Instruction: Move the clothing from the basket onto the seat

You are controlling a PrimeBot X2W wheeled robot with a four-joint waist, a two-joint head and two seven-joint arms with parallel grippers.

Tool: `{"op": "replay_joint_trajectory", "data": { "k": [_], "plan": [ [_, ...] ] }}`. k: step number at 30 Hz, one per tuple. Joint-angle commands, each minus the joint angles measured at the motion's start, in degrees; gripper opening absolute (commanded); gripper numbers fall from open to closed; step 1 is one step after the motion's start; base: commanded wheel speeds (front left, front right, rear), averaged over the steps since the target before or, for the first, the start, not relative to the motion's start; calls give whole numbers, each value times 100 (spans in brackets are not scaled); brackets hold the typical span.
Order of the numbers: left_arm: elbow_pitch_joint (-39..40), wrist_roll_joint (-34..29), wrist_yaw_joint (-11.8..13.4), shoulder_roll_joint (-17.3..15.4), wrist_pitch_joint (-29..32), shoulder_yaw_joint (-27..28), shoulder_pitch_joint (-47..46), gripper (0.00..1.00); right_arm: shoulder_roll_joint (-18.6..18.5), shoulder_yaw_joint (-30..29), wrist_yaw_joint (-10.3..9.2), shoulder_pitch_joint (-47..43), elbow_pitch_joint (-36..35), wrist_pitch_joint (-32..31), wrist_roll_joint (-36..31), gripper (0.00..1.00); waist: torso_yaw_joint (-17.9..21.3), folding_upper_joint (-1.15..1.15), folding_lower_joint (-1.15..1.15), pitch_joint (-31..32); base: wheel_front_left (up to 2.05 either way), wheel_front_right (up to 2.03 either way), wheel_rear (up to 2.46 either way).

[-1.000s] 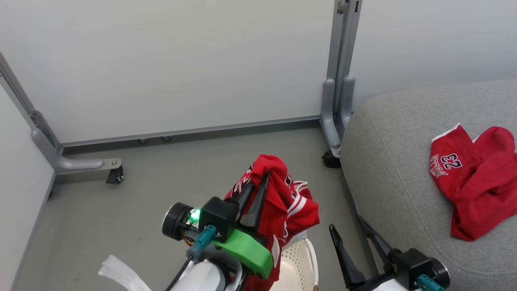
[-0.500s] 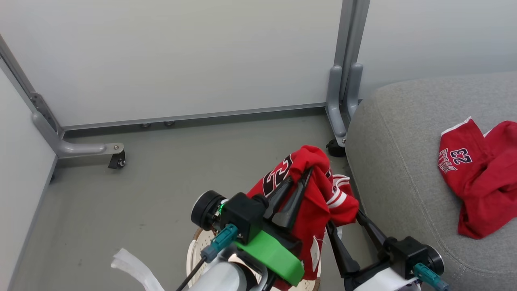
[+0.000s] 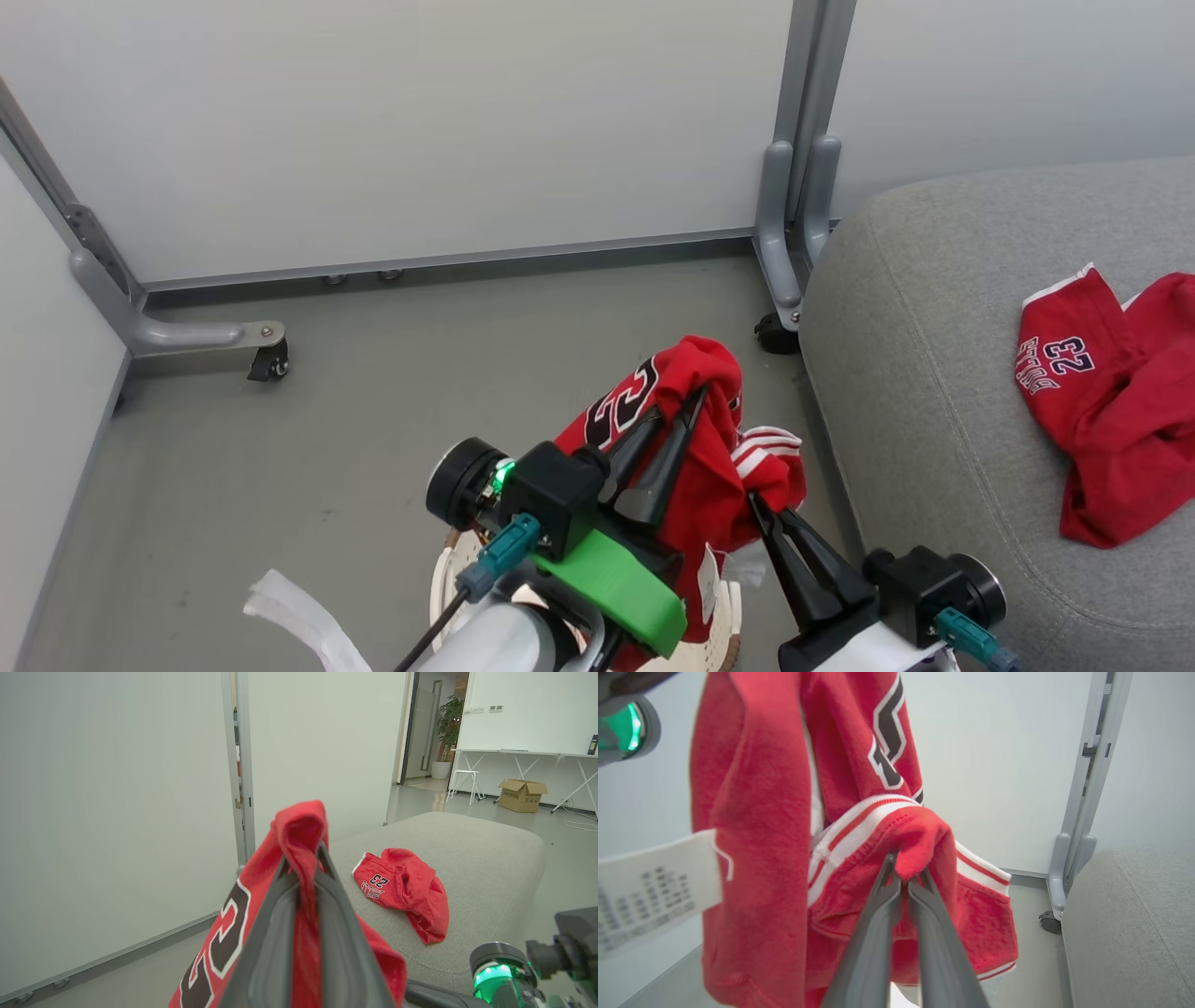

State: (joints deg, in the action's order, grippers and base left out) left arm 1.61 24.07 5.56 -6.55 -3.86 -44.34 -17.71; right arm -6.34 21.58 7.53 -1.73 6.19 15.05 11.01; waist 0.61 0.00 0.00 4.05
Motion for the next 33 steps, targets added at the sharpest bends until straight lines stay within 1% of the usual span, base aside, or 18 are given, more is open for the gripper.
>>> {"op": "replay_joint_trajectory", "data": {
  "k": [1,10,11,12,13,14,21,33],
  "plan": [
    [-21,-47,27,-49,-23,26,-92,0,-37,24,-8,79,-12,20,36,0,1,0,0,0,0,0,0],
    [-159,-20,110,-75,-8,38,-63,0,-69,19,-8,19,-1,20,61,0,6,0,0,7,0,0,0],
    [-169,-29,123,-81,-2,42,-59,7,-68,18,-8,14,-4,20,69,0,8,0,0,8,0,0,0],
    [-184,-50,153,-93,8,47,-53,24,-67,19,-8,11,-6,20,75,0,11,0,0,9,0,0,0],
    [-194,-55,168,-98,10,50,-46,44,-65,18,-8,12,-8,20,76,0,14,0,0,7,0,0,0],
    [-197,-51,206,-95,13,60,-35,100,-61,17,-8,15,-10,20,81,0,17,0,0,2,0,0,0],
    [-245,-146,360,-131,-19,101,-85,100,-59,3,-8,44,3,20,64,0,36,0,0,-11,0,0,0],
    [-289,-182,435,-191,-3,37,-66,100,-54,-23,-8,6,-47,19,-3,0,111,0,0,8,0,0,0]
  ]
}}
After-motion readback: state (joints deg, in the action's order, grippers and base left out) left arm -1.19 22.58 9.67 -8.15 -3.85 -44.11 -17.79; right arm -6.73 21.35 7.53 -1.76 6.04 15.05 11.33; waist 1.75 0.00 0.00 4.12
